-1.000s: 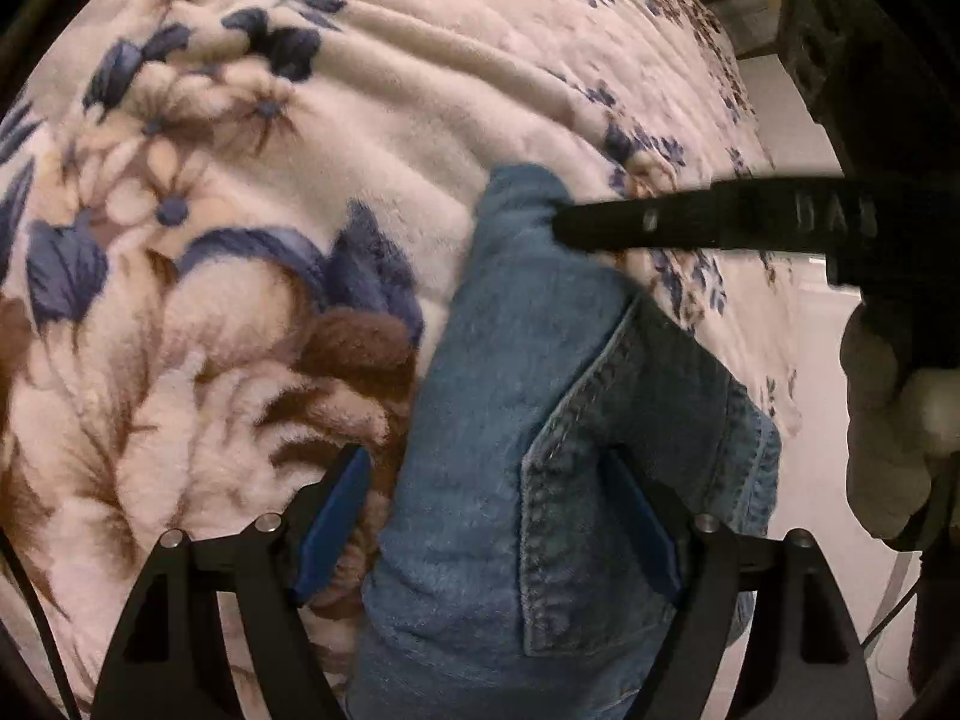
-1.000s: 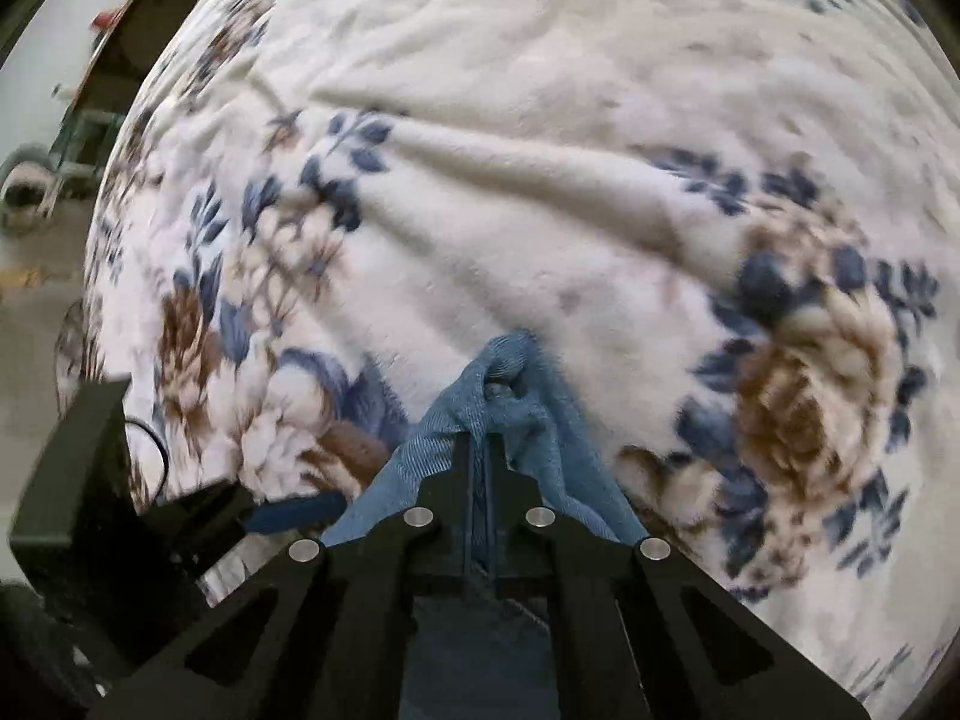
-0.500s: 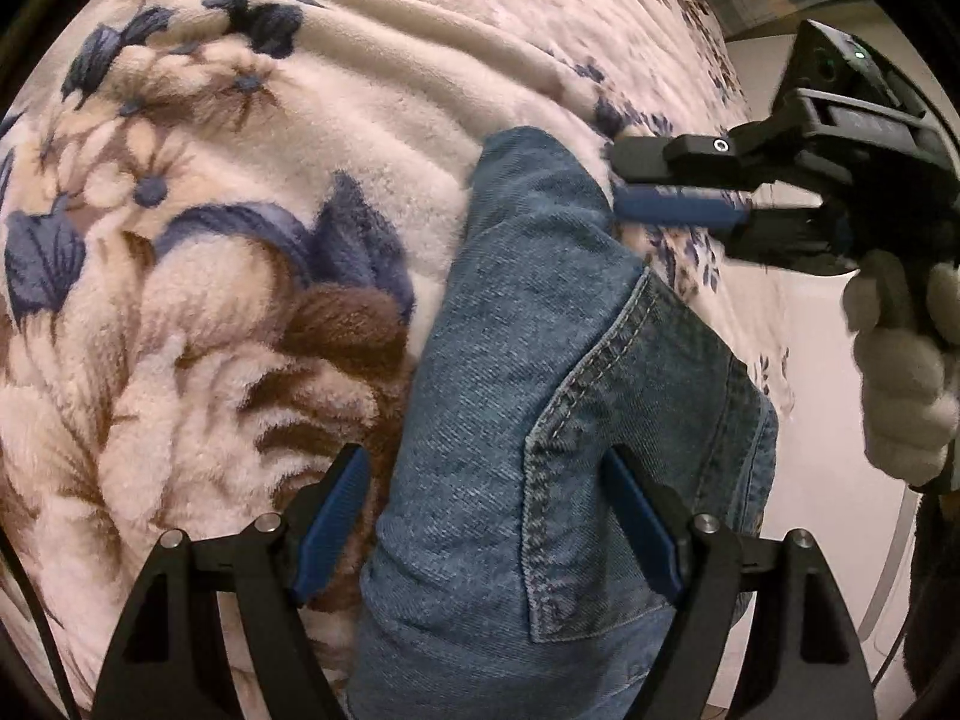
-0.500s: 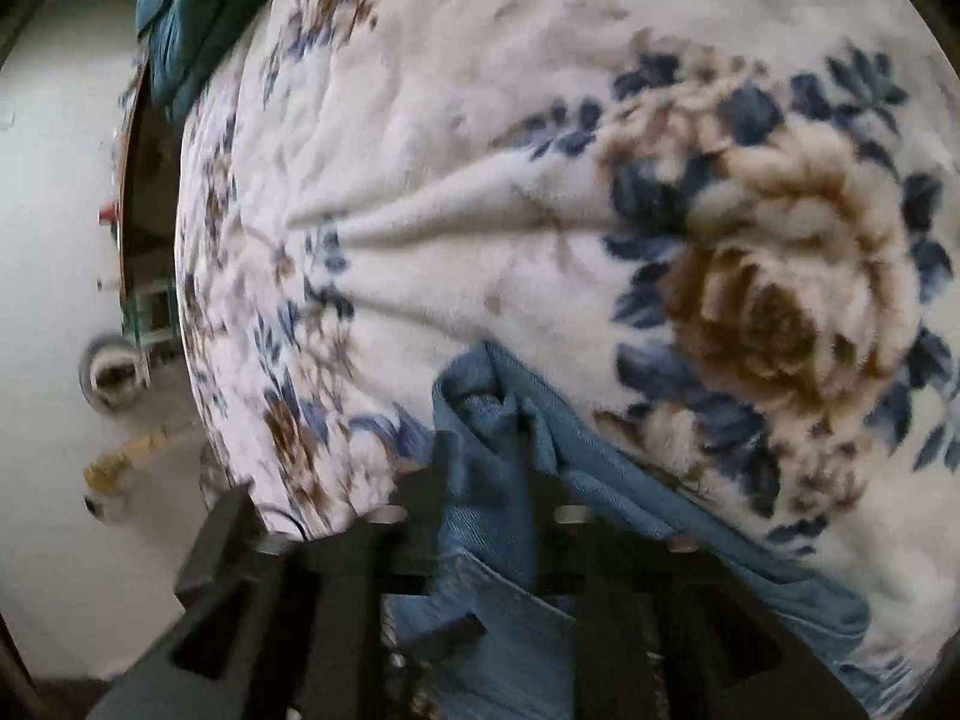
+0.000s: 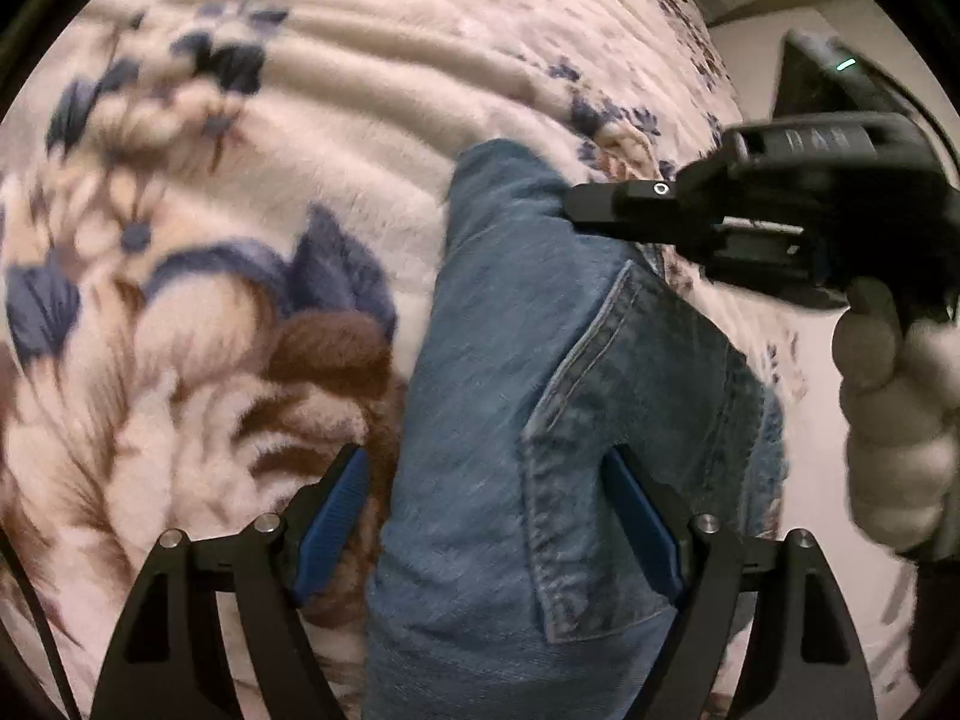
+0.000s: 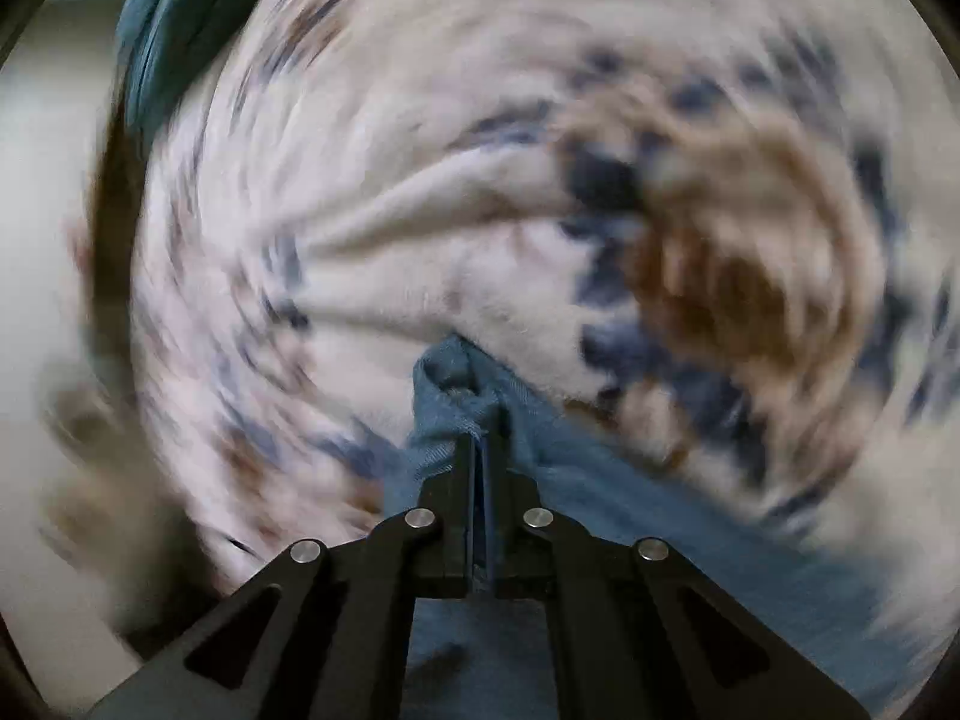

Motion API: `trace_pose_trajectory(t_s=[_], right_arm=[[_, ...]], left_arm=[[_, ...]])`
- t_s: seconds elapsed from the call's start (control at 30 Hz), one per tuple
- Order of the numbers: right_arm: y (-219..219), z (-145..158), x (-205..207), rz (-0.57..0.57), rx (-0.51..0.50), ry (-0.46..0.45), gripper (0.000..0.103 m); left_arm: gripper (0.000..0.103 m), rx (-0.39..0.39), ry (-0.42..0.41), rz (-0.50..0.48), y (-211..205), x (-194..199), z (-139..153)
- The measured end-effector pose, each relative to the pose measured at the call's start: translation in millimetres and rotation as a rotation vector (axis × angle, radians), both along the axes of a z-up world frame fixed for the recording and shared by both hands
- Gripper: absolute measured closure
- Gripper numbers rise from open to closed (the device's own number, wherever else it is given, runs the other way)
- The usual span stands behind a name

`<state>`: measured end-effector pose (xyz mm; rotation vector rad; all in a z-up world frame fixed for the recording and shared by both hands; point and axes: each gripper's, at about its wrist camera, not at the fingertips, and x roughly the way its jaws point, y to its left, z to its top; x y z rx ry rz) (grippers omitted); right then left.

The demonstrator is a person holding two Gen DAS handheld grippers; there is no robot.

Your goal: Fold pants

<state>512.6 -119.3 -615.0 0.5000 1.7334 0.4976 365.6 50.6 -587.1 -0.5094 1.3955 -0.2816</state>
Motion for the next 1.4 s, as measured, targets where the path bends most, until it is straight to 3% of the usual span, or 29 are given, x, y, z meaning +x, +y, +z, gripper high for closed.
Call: trace_pose_trajectory(t_s=[0.07, 0.1, 0.13, 0.17, 0.23, 0.27, 0.3, 0.33, 0.4, 0.43, 0.5, 0.6, 0.73, 0.83, 0.87, 0.97, 1.0, 1.03, 1.13, 1.2, 1.3, 1.4], right_arm=[[-34.1, -29.5, -11.1, -0.299, 0.185, 0.229, 0.100], [-45.6, -39.8, -15.7, -0.386, 0.242, 0.294, 0.099], [-46.0, -37.0, -10.1, -0.318, 0.213, 0.255, 0.098], [-38.6, -21.2, -2.0, -0.196, 0.131, 0.145, 0.097], [-14.5, 2.7, 6.5, 0.017, 0.054, 0.023, 0.085], [-3.6, 10.6, 9.2, 0.080, 0.045, -0.009, 0.077], [6.9, 16.0, 11.8, 0.125, 0.035, -0.030, 0.056], [19.8, 17.2, 15.5, 0.177, 0.003, -0.040, 0.046], [47.3, 12.2, 19.2, 0.294, -0.073, -0.065, 0.046], [66.2, 3.3, 16.2, 0.400, -0.149, -0.072, 0.052], [84.7, -4.5, 11.1, 0.468, -0.186, -0.091, 0.081], [74.7, -4.4, 20.8, 0.312, -0.180, -0.029, 0.085], [3.1, -32.4, 24.4, -0.167, 0.044, 0.218, 0.086], [-27.8, -55.4, 11.7, -0.403, 0.186, 0.328, 0.086], [-26.8, -60.5, 9.0, -0.411, 0.223, 0.335, 0.085], [-3.5, -40.2, 25.5, -0.129, 0.157, 0.177, 0.069], [4.1, -26.2, 31.2, -0.021, 0.121, 0.116, 0.049], [10.1, -8.6, 35.8, 0.104, 0.035, 0.041, 0.039], [13.8, 11.3, 35.5, 0.303, -0.086, -0.028, 0.039], [6.3, 5.4, 30.2, 0.356, -0.098, 0.017, 0.039], [-20.4, -9.4, 16.4, 0.326, -0.075, 0.101, 0.039], [-40.1, -4.4, 3.1, 0.294, -0.079, 0.043, 0.039]], left_arm=[[0.023, 0.015, -0.008, -0.015, -1.8, 1.5, 1.0], [0.023, 0.009, -0.005, -0.016, -2.2, 2.0, 0.0], [0.023, 0.006, -0.003, -0.017, -2.3, 2.8, -0.9], [0.023, 0.005, -0.001, -0.019, -2.9, 3.3, -1.5], [0.023, -0.028, 0.006, -0.018, -3.4, 4.4, -4.8], [0.023, -0.068, 0.019, -0.013, -4.6, 6.2, -9.7], [0.023, -0.097, 0.028, -0.012, -7.7, 7.5, -14.5], [0.023, -0.089, 0.022, -0.013, -11.2, 7.4, -14.6], [0.023, -0.051, -0.004, -0.053, -24.6, 5.7, -10.0], [0.023, -0.021, -0.019, -0.071, -31.4, 4.5, -6.4], [0.023, 0.012, -0.035, -0.106, -43.0, 1.1, -3.1], [0.023, 0.035, -0.061, -0.110, -47.0, -0.3, -1.1], [0.023, 0.035, -0.081, -0.127, -47.7, -3.0, 2.5], [0.023, 0.024, -0.079, -0.130, -46.1, -4.8, -0.1], [0.023, 0.019, -0.068, -0.128, -44.7, -5.1, -2.1], [0.023, -0.016, -0.047, -0.119, -33.5, -10.1, -1.5], [0.023, -0.028, -0.034, -0.106, -29.2, -9.3, -1.4], [0.023, -0.045, -0.016, -0.080, -23.2, -8.6, -1.5], [0.023, -0.070, 0.013, 0.006, -5.4, -1.9, 2.3], [0.023, -0.090, 0.022, 0.045, 3.1, 11.8, 7.1], [0.023, -0.083, 0.028, 0.046, 5.7, 48.8, 11.7], [0.023, -0.079, 0.092, 0.008, -4.8, 82.2, 1.5]])
